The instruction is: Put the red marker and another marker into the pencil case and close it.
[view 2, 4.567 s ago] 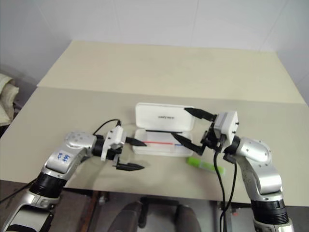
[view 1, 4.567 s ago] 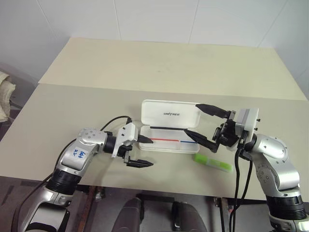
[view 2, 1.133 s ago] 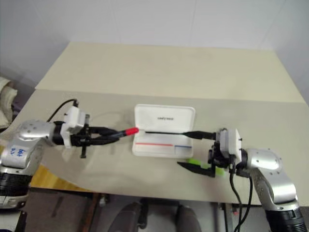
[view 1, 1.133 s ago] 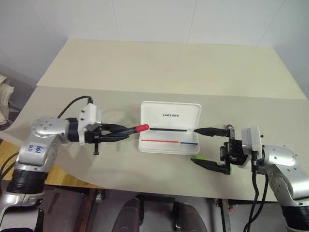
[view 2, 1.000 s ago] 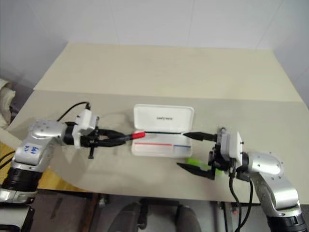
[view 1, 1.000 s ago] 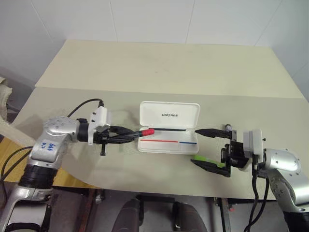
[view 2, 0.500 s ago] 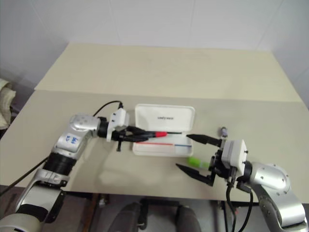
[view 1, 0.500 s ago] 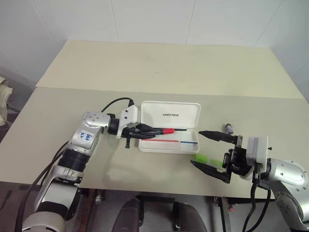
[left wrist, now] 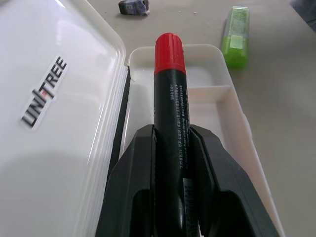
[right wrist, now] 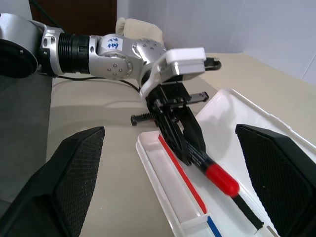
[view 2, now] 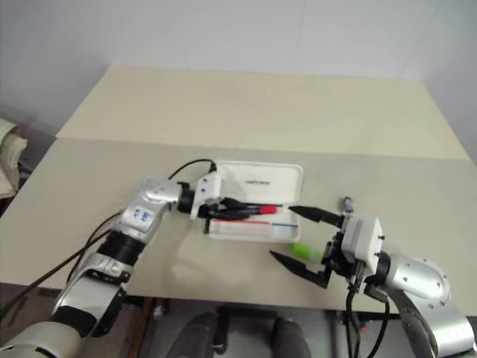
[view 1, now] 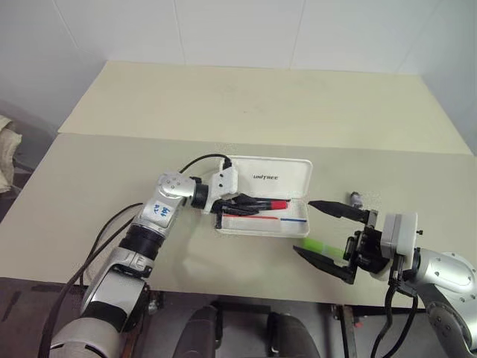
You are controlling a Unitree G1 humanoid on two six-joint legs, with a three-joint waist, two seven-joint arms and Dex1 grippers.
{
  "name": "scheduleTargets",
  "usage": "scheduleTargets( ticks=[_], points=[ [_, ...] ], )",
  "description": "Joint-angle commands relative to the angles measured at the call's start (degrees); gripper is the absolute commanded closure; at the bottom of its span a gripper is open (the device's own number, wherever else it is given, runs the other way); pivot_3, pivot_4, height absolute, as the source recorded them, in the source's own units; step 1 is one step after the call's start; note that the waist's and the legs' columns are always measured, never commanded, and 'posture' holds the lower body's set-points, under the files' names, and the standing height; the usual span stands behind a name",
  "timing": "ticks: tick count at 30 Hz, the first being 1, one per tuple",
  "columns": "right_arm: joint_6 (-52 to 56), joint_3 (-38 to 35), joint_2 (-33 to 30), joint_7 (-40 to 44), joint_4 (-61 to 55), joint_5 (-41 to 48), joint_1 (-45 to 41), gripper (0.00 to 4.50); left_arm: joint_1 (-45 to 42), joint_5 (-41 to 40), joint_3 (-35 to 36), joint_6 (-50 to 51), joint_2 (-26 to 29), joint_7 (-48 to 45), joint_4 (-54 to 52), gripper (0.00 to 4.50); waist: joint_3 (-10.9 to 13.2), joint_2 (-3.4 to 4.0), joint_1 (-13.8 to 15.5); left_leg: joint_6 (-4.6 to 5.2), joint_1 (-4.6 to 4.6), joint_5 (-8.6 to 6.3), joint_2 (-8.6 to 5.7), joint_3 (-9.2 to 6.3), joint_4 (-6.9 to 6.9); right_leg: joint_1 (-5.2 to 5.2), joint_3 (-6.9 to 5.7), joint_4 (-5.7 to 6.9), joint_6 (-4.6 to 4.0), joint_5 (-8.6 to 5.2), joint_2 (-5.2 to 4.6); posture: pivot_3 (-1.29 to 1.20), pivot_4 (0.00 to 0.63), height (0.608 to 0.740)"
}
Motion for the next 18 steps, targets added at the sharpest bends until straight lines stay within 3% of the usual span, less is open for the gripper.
scheduleTargets(
  ticks=[1,2,13,18],
  points=[
    [-0.11,-2.05,-0.41,-0.91,-2.86,0.54,0.55,0.00,-1.42,0.79,0.02,-1.84,-0.82,0.85,0.90,3.96,0.00,0.00,-0.07,0.00,0.00,0.00,0.01,0.00,0.00,0.00,0.00,0.00,0.00,0.00,0.01,0.00,0.150,0.740],
    [-0.04,-2.11,-0.44,-1.12,-3.02,0.56,0.63,0.00,-1.50,0.95,0.03,-1.92,-0.98,0.95,1.30,3.96,0.00,0.00,-0.06,0.00,0.00,0.00,0.02,-0.01,0.00,0.00,0.00,0.02,0.01,0.00,0.02,0.00,0.150,0.740],
    [0.39,-1.63,-0.32,-2.23,-3.42,0.35,0.42,0.00,-1.71,-0.37,1.28,-0.40,-2.85,2.33,0.27,0.18,0.00,-0.01,-0.01,0.03,0.00,0.00,0.00,-0.01,0.09,0.03,0.00,0.04,0.11,0.06,0.06,0.00,0.150,0.740],
    [0.90,-0.91,-0.22,-1.98,-2.37,0.92,-1.08,0.00,0.65,-5.81,4.41,3.82,-1.12,0.11,-8.33,0.04,0.01,-0.01,-0.19,0.03,-0.01,0.00,0.02,-0.02,0.07,0.01,0.01,0.04,0.11,0.06,0.04,0.00,0.150,0.740]
  ],
)
